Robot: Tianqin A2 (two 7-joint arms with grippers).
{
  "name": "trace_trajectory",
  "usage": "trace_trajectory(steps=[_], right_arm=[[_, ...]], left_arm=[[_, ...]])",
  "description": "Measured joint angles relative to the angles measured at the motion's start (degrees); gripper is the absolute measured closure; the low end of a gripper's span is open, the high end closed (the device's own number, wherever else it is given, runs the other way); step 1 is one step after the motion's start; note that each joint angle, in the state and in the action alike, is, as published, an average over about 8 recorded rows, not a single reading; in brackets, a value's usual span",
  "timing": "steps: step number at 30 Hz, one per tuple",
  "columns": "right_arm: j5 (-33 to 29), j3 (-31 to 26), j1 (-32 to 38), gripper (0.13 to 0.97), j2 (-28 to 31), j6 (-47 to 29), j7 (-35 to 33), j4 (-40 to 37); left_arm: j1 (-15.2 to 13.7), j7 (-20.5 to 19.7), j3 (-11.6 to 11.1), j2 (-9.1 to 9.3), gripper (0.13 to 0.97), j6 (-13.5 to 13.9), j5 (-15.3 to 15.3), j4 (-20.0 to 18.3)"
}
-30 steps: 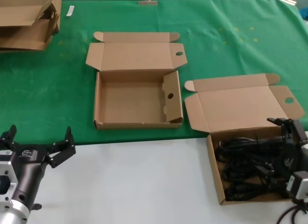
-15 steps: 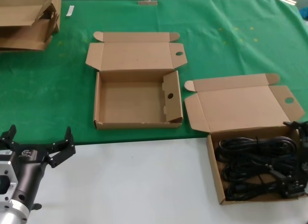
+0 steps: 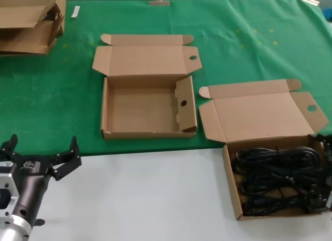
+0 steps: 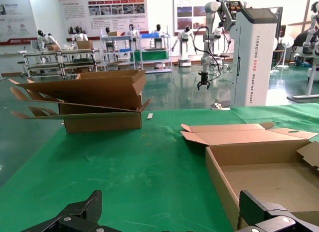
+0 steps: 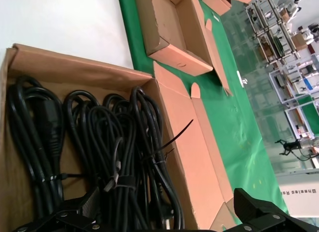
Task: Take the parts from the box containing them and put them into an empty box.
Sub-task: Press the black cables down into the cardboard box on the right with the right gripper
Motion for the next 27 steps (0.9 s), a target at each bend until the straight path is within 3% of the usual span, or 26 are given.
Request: trace_trajectory(steps=[11, 19, 23, 27], right_arm=[[-0.97, -2.8, 2.51, 0.194, -1.12, 0.82, -0.19, -1.12], [-1.88, -3.92, 2.92, 0.319, -0.84, 1.12, 1.22, -0.94], [-2.77, -4.42, 2.86, 0.319, -0.62, 1.37, 2.53, -0.47], [-3.6, -4.75, 2.56, 0.415, -0.4, 1.69, 3.83, 0.05]], left_arm=[[0.0, 0.0, 0.0, 0.0, 0.132, 0.0, 0.0, 0.0], [0.0, 0.0, 0.0, 0.0, 0.132, 0.0, 0.0, 0.0], [0.0, 0.0, 0.0, 0.0, 0.132, 0.0, 0.0, 0.0], [0.0, 0.0, 0.0, 0.0, 0.132, 0.0, 0.0, 0.0]])
